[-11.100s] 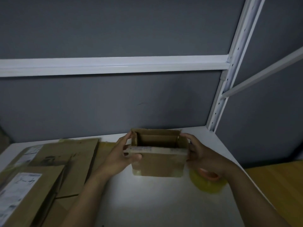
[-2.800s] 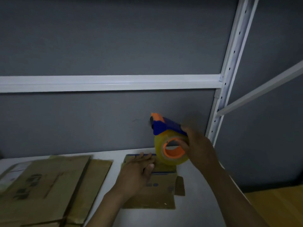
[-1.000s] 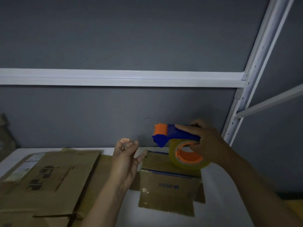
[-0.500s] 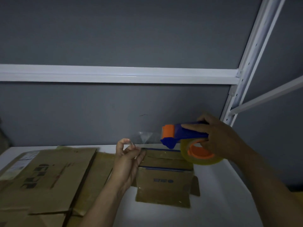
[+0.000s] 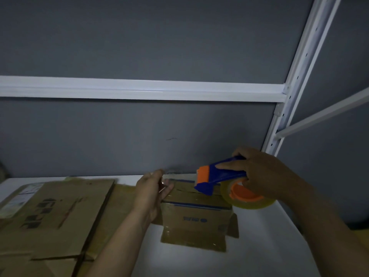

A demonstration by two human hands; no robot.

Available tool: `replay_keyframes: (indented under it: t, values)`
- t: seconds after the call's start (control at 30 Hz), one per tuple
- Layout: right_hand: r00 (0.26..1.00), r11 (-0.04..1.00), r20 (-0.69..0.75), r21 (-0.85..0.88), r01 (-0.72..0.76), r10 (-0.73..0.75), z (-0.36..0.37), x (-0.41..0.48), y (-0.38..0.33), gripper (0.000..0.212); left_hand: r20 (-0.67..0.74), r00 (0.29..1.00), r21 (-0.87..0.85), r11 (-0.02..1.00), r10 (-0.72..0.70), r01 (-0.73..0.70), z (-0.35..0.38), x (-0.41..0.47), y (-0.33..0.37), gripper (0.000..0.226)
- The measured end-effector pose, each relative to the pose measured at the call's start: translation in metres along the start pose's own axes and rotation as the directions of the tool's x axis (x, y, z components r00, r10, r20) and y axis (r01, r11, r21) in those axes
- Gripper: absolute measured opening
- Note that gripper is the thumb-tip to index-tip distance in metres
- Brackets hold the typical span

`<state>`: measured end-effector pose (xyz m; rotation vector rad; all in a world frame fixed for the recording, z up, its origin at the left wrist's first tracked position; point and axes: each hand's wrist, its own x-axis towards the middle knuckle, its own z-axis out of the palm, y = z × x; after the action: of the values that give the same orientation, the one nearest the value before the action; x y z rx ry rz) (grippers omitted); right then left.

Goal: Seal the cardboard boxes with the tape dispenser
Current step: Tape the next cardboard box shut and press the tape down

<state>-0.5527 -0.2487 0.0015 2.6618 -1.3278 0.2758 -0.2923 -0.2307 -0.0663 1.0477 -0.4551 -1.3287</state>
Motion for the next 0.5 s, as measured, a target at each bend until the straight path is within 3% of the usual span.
replay_keyframes:
  t: [0.2,0.33,0.5]
  values:
    - [0.997,0.999,0.064,-0.001,-0.038,0.038,0.0,-0.003,-0.002,0.059,-0.069,0.994,0.045,0.996,0.086,-0.083,0.002,-0.001,-0.005,0.009]
    - [0.999,0.999,0.037,0.041,-0.02,0.019,-0.002,-0.001,-0.013,0.08,-0.128,0.967,0.278,0.944,0.221,-0.179,-0.008,0.005,-0.007,0.019]
    - [1.0,0.999,0.009,0.039,-0.009,0.009,-0.001,0.004,-0.017,0.075,-0.125,0.944,0.499,0.842,0.306,-0.207,-0.024,0.009,-0.011,0.022]
